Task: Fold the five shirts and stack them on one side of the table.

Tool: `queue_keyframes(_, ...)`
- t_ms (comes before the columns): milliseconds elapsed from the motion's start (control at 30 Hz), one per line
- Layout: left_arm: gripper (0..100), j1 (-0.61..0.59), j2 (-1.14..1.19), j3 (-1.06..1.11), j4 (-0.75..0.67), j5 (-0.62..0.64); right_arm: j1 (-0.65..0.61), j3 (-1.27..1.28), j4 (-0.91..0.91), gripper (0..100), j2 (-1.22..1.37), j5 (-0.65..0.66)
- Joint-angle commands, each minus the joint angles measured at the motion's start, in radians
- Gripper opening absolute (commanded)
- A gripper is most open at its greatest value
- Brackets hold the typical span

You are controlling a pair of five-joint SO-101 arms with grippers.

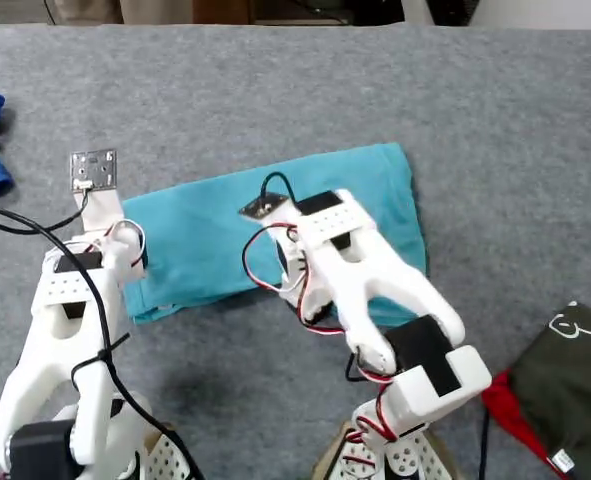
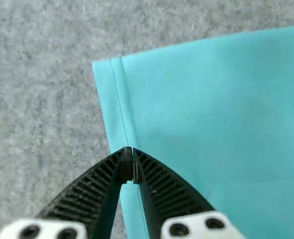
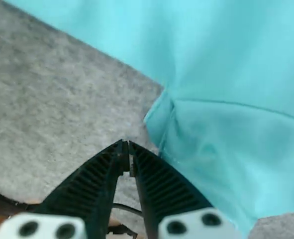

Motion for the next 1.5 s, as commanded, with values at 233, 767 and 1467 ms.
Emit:
queue_keyframes(233, 2, -0.009, 0.002, -0.06, -0.017, 0.008, 0.285, -0.259, 0.158, 0.5, -0.117, 0.078)
queue_keyframes(767, 2, -0.008, 0.004, 0.034, -0.161, 0.008, 0.387, -0.216, 0.107, 0.5, 0.101, 0.109)
queue_keyframes(1467, 2, -0.023, -0.004, -0.041, -0.115, 0.074, 0.275, -0.114, 0.011, 0.5, 0.054, 0.018)
